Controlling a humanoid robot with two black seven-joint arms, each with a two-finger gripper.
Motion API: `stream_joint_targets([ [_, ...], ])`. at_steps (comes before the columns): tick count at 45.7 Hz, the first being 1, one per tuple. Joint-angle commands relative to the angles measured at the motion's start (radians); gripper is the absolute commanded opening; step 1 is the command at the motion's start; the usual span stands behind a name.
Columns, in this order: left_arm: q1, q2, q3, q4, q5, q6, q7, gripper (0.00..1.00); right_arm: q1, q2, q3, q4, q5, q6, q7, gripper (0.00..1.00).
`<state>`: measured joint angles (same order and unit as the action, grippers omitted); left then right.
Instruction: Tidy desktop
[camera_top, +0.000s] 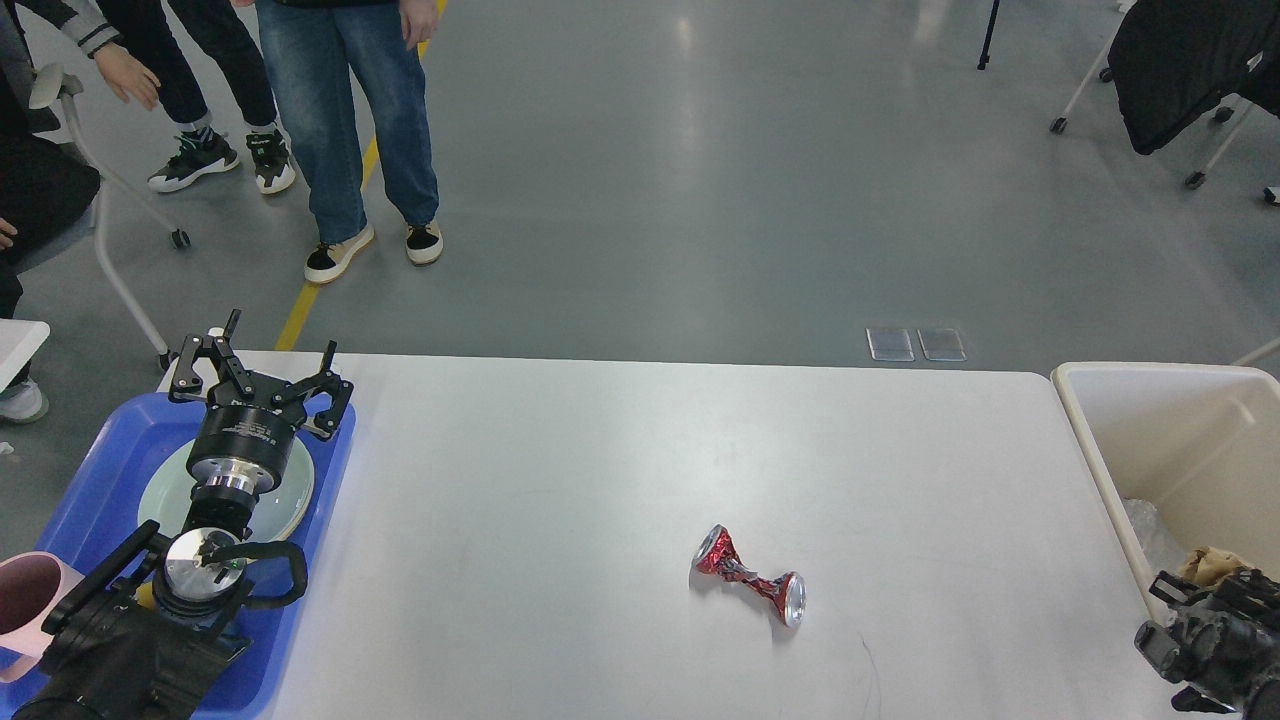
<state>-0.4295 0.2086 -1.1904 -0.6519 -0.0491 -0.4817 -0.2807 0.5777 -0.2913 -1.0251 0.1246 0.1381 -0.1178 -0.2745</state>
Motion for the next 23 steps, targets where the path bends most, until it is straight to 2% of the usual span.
stream_joint_targets([
  [1, 0.0, 0.0, 0.0, 0.0, 0.0, 0.0, 0.0, 0.96, 0.011, -0.009, 0.0, 0.004, 0.0, 0.0, 0.002, 1.0],
  [23, 0.0, 0.0, 0.0, 0.0, 0.0, 0.0, 0.0, 0.96, 0.054, -0.026, 0.003, 0.02, -0.003, 0.02, 0.006, 1.0],
])
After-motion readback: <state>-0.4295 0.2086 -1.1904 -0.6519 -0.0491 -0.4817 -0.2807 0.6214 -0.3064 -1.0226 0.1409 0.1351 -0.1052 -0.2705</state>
